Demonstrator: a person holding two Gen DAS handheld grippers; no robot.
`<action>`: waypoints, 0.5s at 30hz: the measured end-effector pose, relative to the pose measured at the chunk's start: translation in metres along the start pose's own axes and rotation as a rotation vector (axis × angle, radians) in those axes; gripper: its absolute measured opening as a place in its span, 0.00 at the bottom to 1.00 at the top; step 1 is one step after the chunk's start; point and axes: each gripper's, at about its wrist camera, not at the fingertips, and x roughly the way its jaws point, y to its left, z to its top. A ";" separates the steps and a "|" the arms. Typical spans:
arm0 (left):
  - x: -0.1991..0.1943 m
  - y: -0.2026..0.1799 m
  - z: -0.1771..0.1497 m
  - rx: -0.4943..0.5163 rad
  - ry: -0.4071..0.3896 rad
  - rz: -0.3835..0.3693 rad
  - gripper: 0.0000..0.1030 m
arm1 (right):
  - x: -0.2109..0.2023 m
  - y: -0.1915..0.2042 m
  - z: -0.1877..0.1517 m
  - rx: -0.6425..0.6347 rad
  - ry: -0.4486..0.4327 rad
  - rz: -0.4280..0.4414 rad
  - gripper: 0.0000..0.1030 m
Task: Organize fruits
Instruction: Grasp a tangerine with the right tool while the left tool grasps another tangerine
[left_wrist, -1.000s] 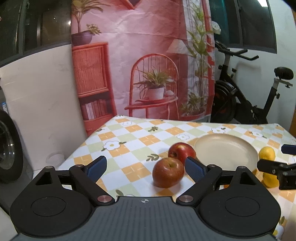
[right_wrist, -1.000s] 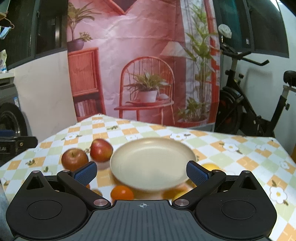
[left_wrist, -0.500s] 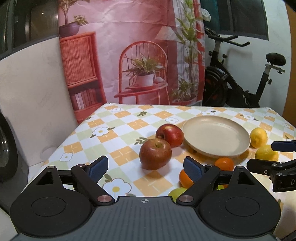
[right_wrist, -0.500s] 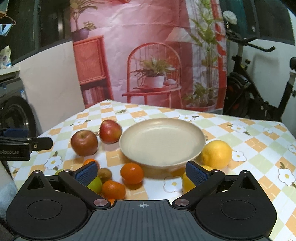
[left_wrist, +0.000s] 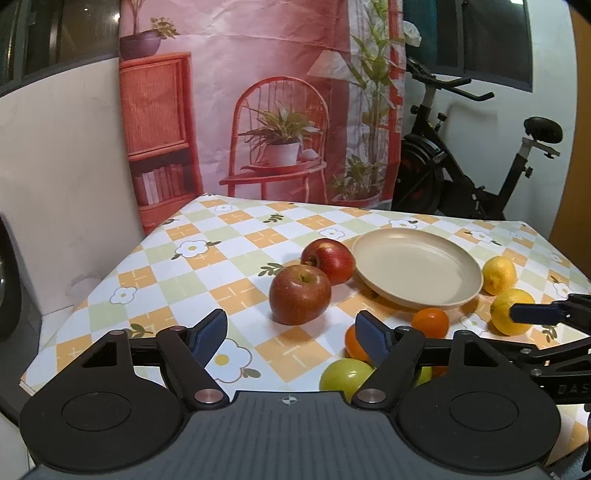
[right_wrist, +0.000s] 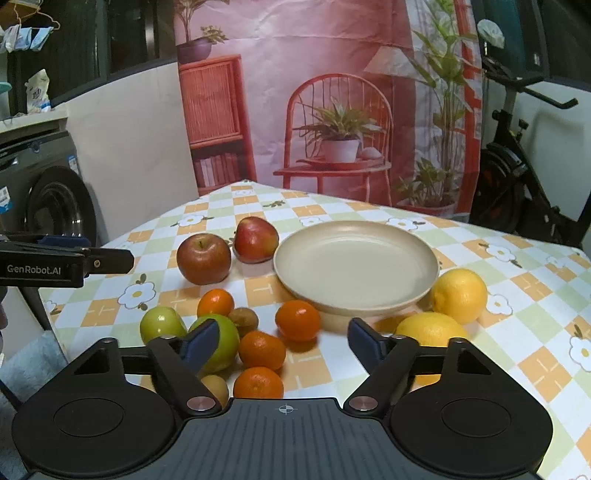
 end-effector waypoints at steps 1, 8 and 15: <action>0.000 -0.002 -0.001 0.006 0.000 -0.005 0.75 | 0.000 0.000 -0.002 0.002 0.008 0.003 0.64; 0.005 -0.009 -0.007 0.033 0.014 -0.031 0.70 | 0.011 -0.005 -0.014 0.027 0.084 0.058 0.42; 0.010 -0.010 -0.011 0.039 0.023 -0.039 0.69 | 0.020 -0.003 -0.021 0.033 0.112 0.093 0.40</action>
